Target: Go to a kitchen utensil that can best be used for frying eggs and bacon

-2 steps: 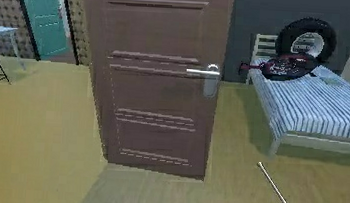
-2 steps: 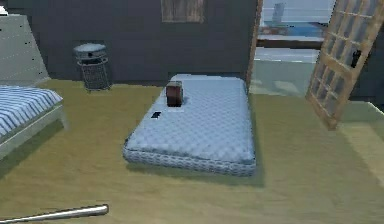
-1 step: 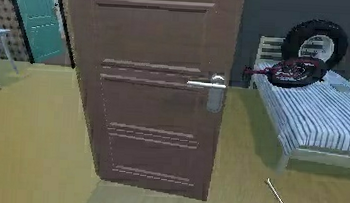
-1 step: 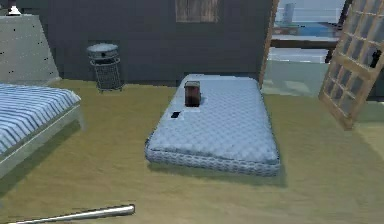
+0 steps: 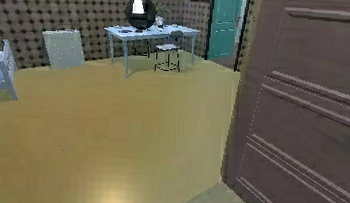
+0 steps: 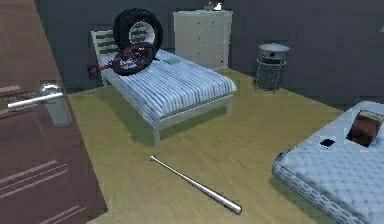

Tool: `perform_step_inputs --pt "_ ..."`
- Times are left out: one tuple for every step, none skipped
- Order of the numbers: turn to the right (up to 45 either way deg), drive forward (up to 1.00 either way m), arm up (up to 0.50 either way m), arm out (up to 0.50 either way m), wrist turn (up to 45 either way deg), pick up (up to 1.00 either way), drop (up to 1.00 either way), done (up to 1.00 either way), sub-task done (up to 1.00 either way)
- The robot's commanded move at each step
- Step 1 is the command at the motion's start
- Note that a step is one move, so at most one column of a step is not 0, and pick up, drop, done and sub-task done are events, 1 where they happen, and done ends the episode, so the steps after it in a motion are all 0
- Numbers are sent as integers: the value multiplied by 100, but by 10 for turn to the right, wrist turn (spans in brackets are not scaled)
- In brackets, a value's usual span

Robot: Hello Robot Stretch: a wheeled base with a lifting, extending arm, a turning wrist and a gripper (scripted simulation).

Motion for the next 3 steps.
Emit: perform_step_inputs --pt "-60 0 0 0 0 0 0 0 0" --pt "0 100 0 0 0 0 0 0 0" --pt "-120 0 0 0 0 0 0 0 0"
